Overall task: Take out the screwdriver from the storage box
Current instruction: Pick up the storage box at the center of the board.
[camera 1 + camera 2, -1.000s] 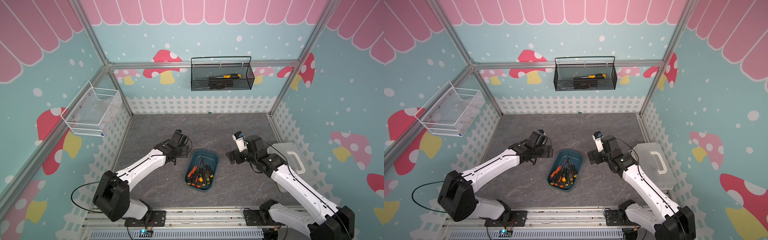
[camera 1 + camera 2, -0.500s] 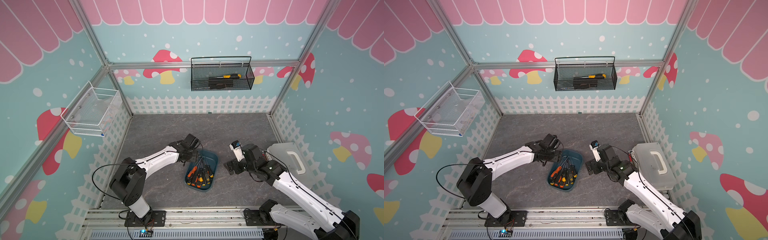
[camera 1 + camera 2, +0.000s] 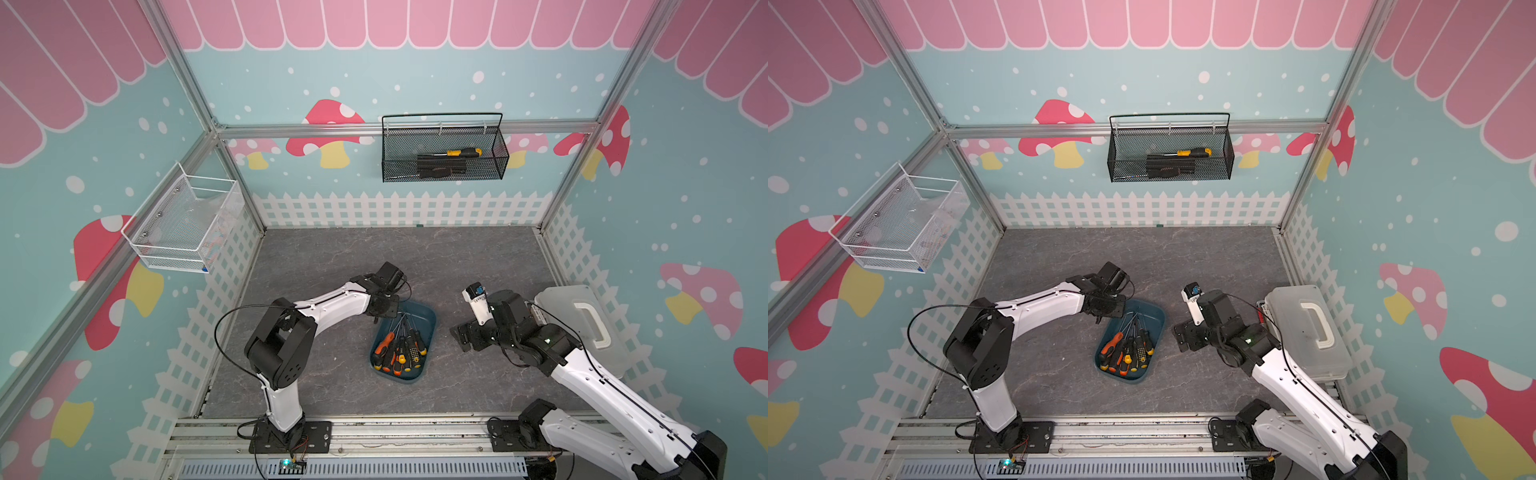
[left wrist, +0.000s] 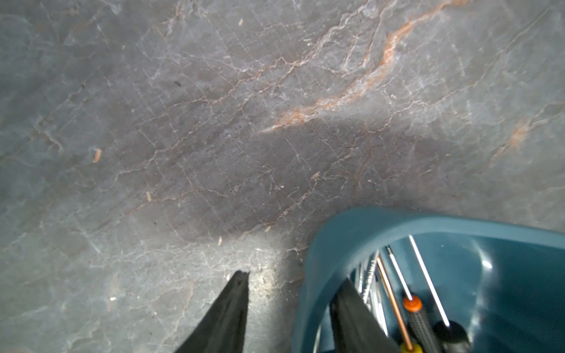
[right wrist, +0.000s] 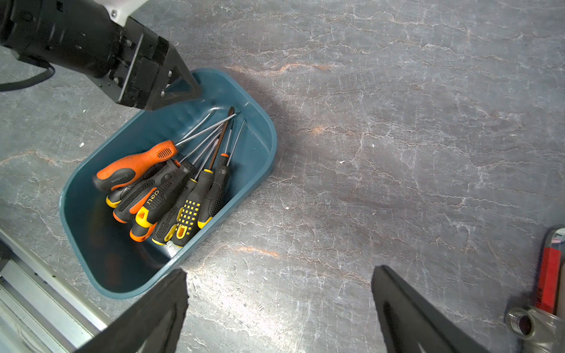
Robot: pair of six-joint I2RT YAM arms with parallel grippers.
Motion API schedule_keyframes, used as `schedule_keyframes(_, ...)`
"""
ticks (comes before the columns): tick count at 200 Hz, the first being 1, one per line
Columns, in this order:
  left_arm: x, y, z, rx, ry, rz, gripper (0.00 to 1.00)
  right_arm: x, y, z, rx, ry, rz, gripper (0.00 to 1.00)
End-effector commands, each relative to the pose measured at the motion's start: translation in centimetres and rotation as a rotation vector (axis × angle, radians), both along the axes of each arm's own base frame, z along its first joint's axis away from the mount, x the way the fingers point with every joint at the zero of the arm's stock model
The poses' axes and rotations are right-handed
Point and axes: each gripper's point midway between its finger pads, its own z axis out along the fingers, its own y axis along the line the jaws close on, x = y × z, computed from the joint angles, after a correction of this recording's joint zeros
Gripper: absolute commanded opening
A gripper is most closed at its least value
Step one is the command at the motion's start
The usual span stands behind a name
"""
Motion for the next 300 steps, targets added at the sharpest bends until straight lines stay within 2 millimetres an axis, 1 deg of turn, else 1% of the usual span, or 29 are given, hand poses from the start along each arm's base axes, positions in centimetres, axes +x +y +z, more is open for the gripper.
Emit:
schedule_keyframes(1,0.8,0.1,0.0,0.002,-0.008,0.016,0.36,-0.7,-0.2,-0.9,-0.012,0.029,-0.001,0.95)
schedule_keyframes(23,1.0,0.1,-0.1,-0.002,-0.006,0.019,0.24,-0.6,-0.1,-1.1,-0.016,0.035,0.0,0.94)
schedule_keyframes(49,1.1,0.4,0.1,-0.002,-0.014,0.027,0.16,-0.5,-0.1,-1.2,-0.022,0.039,0.002,0.92)
schedule_keyframes(68,1.2,0.7,0.8,0.002,-0.036,0.039,0.09,-0.5,-0.1,-1.3,-0.024,0.043,0.007,0.9)
schedule_keyframes(89,1.4,1.7,1.9,0.019,-0.083,0.081,0.0,-0.6,0.1,-0.9,-0.02,0.043,0.017,0.9)
schedule_keyframes(104,1.5,2.5,3.2,0.016,-0.133,0.122,0.0,-0.5,0.3,-0.5,-0.023,0.042,0.034,0.89)
schedule_keyframes(124,1.6,3.4,4.3,0.008,-0.184,0.171,0.0,-0.4,0.9,0.4,-0.028,0.035,0.066,0.89)
schedule_keyframes(148,1.6,4.2,5.2,-0.008,-0.237,0.222,0.0,-0.1,2.3,1.0,-0.033,0.038,0.125,0.86)
schedule_keyframes(166,1.6,4.2,5.9,-0.03,-0.268,0.239,0.0,0.0,4.0,1.5,-0.038,0.038,0.175,0.84)
schedule_keyframes(184,1.5,4.2,6.3,-0.047,-0.279,0.249,0.0,0.1,6.2,2.1,-0.033,0.029,0.23,0.83)
schedule_keyframes(187,1.7,4.6,6.5,-0.031,-0.293,0.262,0.0,0.1,6.6,2.2,-0.032,0.024,0.239,0.83)
schedule_keyframes(202,1.6,4.8,6.5,-0.031,-0.3,0.278,0.0,0.4,8.5,2.5,-0.04,0.014,0.276,0.82)
schedule_keyframes(226,1.6,5.1,6.4,-0.029,-0.302,0.296,0.0,0.6,11.3,1.6,-0.063,0.028,0.328,0.8)
schedule_keyframes(251,1.5,5.1,6.1,-0.03,-0.294,0.301,0.0,0.8,13.6,-0.4,-0.079,0.06,0.364,0.76)
schedule_keyframes(278,1.3,5.1,6.0,-0.047,-0.298,0.308,0.0,1.0,14.6,-2.9,-0.107,0.101,0.374,0.72)
schedule_keyframes(300,1.1,5.1,6.2,-0.063,-0.302,0.309,0.0,1.2,15.1,-3.9,-0.108,0.118,0.374,0.71)
